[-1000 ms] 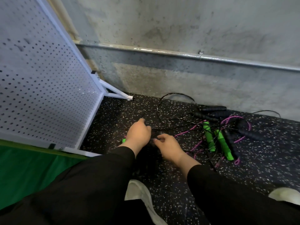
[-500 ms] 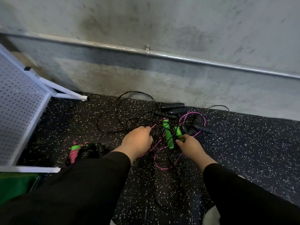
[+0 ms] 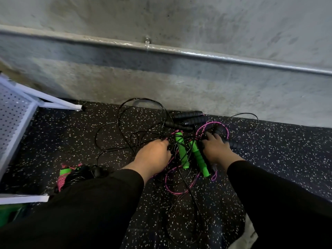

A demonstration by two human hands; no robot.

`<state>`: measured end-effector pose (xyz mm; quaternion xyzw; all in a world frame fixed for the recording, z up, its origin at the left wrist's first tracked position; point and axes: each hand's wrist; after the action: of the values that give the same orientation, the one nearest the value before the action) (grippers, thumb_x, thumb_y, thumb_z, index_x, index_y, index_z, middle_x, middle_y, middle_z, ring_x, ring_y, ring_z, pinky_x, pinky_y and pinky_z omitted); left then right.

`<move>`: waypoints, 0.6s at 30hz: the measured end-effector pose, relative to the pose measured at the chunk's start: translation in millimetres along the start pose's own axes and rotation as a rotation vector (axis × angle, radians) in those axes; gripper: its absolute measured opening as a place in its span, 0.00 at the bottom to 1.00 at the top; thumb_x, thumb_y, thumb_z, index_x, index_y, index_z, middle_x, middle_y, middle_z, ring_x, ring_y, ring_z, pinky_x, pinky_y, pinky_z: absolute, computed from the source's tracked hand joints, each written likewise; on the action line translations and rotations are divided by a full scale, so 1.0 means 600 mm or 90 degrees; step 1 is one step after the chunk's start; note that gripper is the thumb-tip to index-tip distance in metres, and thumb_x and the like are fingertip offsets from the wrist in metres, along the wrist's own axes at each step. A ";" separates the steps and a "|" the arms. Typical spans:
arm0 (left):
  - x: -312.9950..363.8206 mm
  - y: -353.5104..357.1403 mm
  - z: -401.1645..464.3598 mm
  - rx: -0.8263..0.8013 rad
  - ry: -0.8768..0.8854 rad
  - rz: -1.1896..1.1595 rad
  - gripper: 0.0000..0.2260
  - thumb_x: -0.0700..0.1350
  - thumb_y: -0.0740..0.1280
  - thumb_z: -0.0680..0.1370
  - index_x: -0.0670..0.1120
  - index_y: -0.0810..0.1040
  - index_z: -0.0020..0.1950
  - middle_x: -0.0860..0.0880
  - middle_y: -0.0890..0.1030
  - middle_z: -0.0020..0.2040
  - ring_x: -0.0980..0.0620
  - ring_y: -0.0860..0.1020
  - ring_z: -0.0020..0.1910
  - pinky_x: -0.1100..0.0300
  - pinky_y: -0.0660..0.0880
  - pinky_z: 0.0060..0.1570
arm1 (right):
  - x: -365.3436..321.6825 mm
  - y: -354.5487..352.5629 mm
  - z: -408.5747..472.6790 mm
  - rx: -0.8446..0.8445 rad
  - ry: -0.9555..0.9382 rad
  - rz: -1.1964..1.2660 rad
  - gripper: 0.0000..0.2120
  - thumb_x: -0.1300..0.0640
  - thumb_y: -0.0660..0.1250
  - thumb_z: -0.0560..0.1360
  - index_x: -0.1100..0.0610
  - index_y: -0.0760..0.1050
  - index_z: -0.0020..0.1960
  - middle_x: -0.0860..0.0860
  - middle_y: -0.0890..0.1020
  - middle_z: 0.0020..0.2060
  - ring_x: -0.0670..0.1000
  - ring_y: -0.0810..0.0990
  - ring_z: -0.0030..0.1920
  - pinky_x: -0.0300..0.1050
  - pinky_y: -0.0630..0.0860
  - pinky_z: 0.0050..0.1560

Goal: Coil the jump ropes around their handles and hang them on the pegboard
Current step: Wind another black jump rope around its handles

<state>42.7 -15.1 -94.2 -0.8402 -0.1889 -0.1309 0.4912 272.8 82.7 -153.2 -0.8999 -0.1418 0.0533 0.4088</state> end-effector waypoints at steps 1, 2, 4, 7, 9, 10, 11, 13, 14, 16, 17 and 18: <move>-0.001 0.002 -0.001 -0.005 0.001 0.000 0.16 0.48 0.60 0.84 0.44 0.74 0.69 0.44 0.78 0.62 0.43 0.78 0.60 0.46 0.78 0.59 | 0.001 0.000 0.008 -0.022 0.001 -0.013 0.22 0.58 0.57 0.82 0.52 0.65 0.77 0.53 0.53 0.81 0.62 0.49 0.80 0.73 0.58 0.70; -0.003 0.003 -0.002 -0.007 0.001 0.002 0.16 0.48 0.60 0.84 0.44 0.74 0.70 0.44 0.78 0.63 0.44 0.78 0.60 0.46 0.78 0.59 | 0.002 -0.001 0.014 -0.038 0.003 -0.024 0.22 0.59 0.58 0.82 0.53 0.66 0.76 0.53 0.55 0.80 0.62 0.49 0.80 0.74 0.57 0.70; -0.006 0.003 -0.005 -0.006 -0.004 0.001 0.17 0.48 0.60 0.84 0.44 0.73 0.72 0.44 0.77 0.64 0.44 0.78 0.61 0.47 0.77 0.59 | 0.003 -0.005 0.022 -0.051 0.009 -0.040 0.22 0.62 0.61 0.80 0.54 0.68 0.73 0.54 0.61 0.77 0.62 0.55 0.78 0.74 0.59 0.69; -0.008 0.000 -0.007 0.005 -0.009 0.003 0.16 0.48 0.60 0.84 0.44 0.74 0.70 0.44 0.78 0.63 0.43 0.78 0.60 0.48 0.77 0.58 | 0.000 -0.009 0.028 -0.025 0.020 -0.053 0.22 0.64 0.65 0.76 0.56 0.70 0.69 0.56 0.68 0.68 0.62 0.64 0.72 0.74 0.62 0.69; -0.003 -0.007 -0.008 0.017 -0.010 0.004 0.16 0.48 0.60 0.84 0.44 0.74 0.69 0.44 0.78 0.61 0.42 0.78 0.59 0.48 0.77 0.58 | -0.003 -0.014 0.028 -0.031 0.017 -0.069 0.23 0.66 0.67 0.75 0.56 0.71 0.69 0.56 0.67 0.68 0.62 0.62 0.74 0.75 0.60 0.70; 0.001 -0.011 -0.010 0.023 -0.008 0.000 0.16 0.48 0.60 0.84 0.45 0.74 0.70 0.44 0.78 0.62 0.42 0.78 0.60 0.48 0.77 0.58 | -0.003 -0.016 0.027 -0.045 0.014 -0.077 0.25 0.66 0.66 0.75 0.55 0.71 0.70 0.56 0.65 0.70 0.63 0.59 0.75 0.76 0.58 0.71; 0.005 -0.015 -0.012 0.028 -0.005 -0.004 0.17 0.48 0.60 0.84 0.45 0.74 0.71 0.44 0.78 0.62 0.42 0.78 0.60 0.48 0.76 0.59 | -0.002 -0.016 0.025 -0.059 0.013 -0.078 0.26 0.67 0.65 0.75 0.53 0.70 0.71 0.56 0.62 0.74 0.64 0.55 0.77 0.76 0.56 0.71; 0.010 -0.020 -0.018 0.034 0.001 -0.009 0.17 0.49 0.60 0.84 0.46 0.73 0.72 0.45 0.77 0.63 0.43 0.78 0.61 0.48 0.76 0.60 | 0.002 -0.014 0.022 -0.070 0.008 -0.073 0.29 0.67 0.63 0.76 0.52 0.66 0.75 0.53 0.56 0.79 0.63 0.50 0.80 0.77 0.54 0.72; 0.010 -0.020 -0.021 0.035 0.004 -0.008 0.17 0.49 0.60 0.84 0.46 0.73 0.72 0.45 0.77 0.63 0.43 0.77 0.62 0.48 0.76 0.61 | 0.004 -0.012 0.021 -0.073 0.004 -0.073 0.30 0.67 0.62 0.77 0.51 0.64 0.77 0.52 0.54 0.80 0.63 0.49 0.80 0.77 0.54 0.72; 0.006 -0.019 -0.025 0.029 0.000 -0.004 0.18 0.49 0.60 0.84 0.47 0.72 0.73 0.46 0.77 0.64 0.44 0.77 0.62 0.49 0.76 0.61 | 0.006 -0.007 0.020 -0.086 0.002 -0.074 0.33 0.67 0.61 0.78 0.51 0.59 0.80 0.51 0.51 0.82 0.63 0.47 0.81 0.78 0.52 0.72; 0.002 -0.016 -0.027 0.023 -0.005 -0.004 0.18 0.49 0.60 0.84 0.47 0.72 0.73 0.46 0.77 0.65 0.44 0.77 0.63 0.49 0.76 0.62 | 0.006 -0.005 0.021 -0.093 0.004 -0.074 0.33 0.67 0.60 0.78 0.50 0.58 0.80 0.50 0.50 0.82 0.63 0.47 0.81 0.78 0.52 0.72; -0.001 -0.013 -0.028 0.016 -0.009 -0.003 0.18 0.49 0.60 0.84 0.46 0.72 0.73 0.46 0.77 0.65 0.44 0.77 0.63 0.49 0.76 0.62 | 0.005 -0.004 0.022 -0.098 0.008 -0.074 0.33 0.67 0.59 0.78 0.51 0.58 0.80 0.50 0.49 0.82 0.63 0.46 0.81 0.78 0.51 0.72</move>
<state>38.0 -26.3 -80.2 -0.8345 -0.1961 -0.1235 0.4999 272.4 94.6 -160.1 -0.9193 -0.1947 0.0127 0.3417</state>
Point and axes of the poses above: each hand's wrist, its own z-axis towards the middle knuckle, its own y-axis out of the palm, x = y × z
